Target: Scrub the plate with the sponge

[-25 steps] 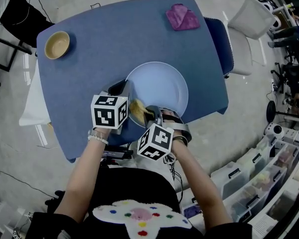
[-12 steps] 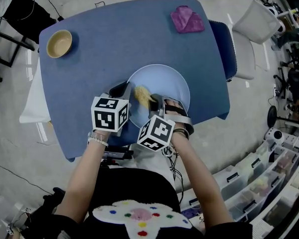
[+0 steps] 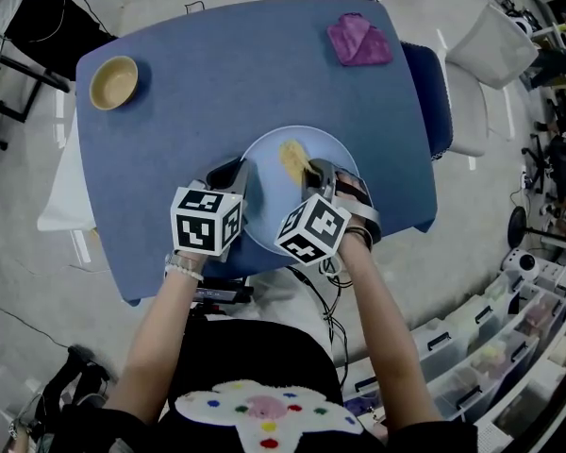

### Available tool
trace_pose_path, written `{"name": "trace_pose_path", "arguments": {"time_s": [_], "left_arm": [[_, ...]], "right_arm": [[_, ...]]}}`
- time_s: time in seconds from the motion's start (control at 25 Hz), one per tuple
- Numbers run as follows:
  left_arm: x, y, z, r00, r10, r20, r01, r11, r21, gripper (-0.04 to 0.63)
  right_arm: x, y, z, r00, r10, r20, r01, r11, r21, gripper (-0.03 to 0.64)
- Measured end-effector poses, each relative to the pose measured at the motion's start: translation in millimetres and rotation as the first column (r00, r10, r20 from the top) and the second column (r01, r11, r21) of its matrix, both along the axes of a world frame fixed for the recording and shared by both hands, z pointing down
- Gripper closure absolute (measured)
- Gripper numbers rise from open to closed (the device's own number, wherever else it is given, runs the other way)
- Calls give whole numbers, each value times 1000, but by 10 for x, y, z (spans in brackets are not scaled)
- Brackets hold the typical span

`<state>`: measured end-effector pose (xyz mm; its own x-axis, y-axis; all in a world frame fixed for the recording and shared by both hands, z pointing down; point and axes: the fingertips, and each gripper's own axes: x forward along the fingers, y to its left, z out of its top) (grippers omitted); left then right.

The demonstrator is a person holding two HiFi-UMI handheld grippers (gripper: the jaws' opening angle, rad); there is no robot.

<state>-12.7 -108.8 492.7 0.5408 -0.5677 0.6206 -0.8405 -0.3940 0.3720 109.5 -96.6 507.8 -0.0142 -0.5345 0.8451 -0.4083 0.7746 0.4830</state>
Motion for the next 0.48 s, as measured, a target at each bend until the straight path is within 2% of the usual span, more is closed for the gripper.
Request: {"name": "trace_pose_path", "arguments": {"time_s": [0.48], "left_arm": [[-13, -1, 7, 1000, 0, -2, 0, 1000, -1, 574]], "right_arm": [[517, -95, 8, 993, 105, -51, -105, 994, 17, 575]]}}
